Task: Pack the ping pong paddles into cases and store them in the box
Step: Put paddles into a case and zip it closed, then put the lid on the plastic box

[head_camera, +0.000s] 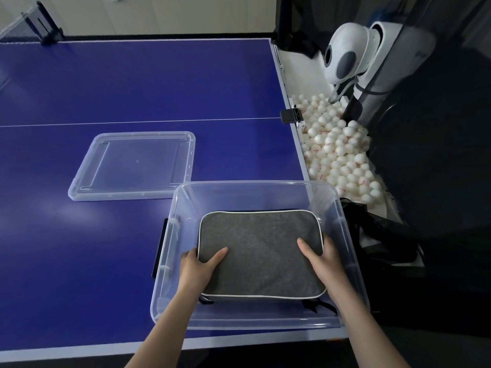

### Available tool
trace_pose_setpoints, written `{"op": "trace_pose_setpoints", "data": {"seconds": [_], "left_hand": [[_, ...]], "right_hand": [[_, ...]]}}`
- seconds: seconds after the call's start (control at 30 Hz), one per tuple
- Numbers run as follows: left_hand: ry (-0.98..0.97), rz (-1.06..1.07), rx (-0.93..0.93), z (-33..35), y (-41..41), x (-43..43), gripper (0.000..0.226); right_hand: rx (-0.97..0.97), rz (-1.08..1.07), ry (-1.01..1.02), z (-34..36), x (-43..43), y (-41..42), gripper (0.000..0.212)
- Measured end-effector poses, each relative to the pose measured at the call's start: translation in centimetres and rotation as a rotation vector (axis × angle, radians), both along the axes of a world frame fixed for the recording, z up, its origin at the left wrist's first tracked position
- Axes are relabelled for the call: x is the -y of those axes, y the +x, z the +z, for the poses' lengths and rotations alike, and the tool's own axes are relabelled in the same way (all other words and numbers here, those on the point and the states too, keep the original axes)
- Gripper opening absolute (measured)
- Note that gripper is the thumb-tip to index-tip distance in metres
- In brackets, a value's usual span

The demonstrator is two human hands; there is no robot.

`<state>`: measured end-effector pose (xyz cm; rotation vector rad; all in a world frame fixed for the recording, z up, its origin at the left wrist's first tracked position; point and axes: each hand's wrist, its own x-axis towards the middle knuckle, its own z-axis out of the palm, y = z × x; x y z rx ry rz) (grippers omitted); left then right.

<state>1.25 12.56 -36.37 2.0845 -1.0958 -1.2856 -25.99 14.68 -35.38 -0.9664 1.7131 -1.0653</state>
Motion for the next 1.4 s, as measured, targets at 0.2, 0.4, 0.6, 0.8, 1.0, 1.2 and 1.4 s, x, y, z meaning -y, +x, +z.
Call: {"op": "trace_pose_setpoints", "data": {"seconds": [0.2,0.4,0.6,0.8,1.0,1.2,1.4], "left_hand": [[-0.071,-0.012,0.051,-0.1,-0.7,-0.4,0.078],[-0.062,-0.057,0.083,-0.2,-0.8,-0.5,0.078],[-0.035,-0.081,0.099,0.1,-0.8,-0.5,0.081],[-0.21,-0.161,0.224,1.8,-1.1,-0.1,0.067],[-0.388,-0.382,0.383,4.3,0.0,1.6,0.064],[-0.535,-0.645,0.702,7.0,2.5,4.4,0.065],[-0.515,-0.592,0.788,8.0,9.7,8.4,0.061]], "right_hand": [[-0.042,0.032,-0.01,-0.3,-0.1,0.1,0.029],[-0.086,0.031,0.008,-0.3,-0.1,0.1,0.03],[-0.158,-0.002,0.04,0.1,-0.4,0.5,0.038],[-0.351,0.065,0.056,1.0,-0.3,0.5,0.073],[-0.573,0.14,-0.097,3.2,1.2,1.1,0.069],[-0.805,0.413,-0.176,6.0,5.9,5.1,0.066],[-0.961,0.604,-0.168,7.4,11.5,12.6,0.066]]}}
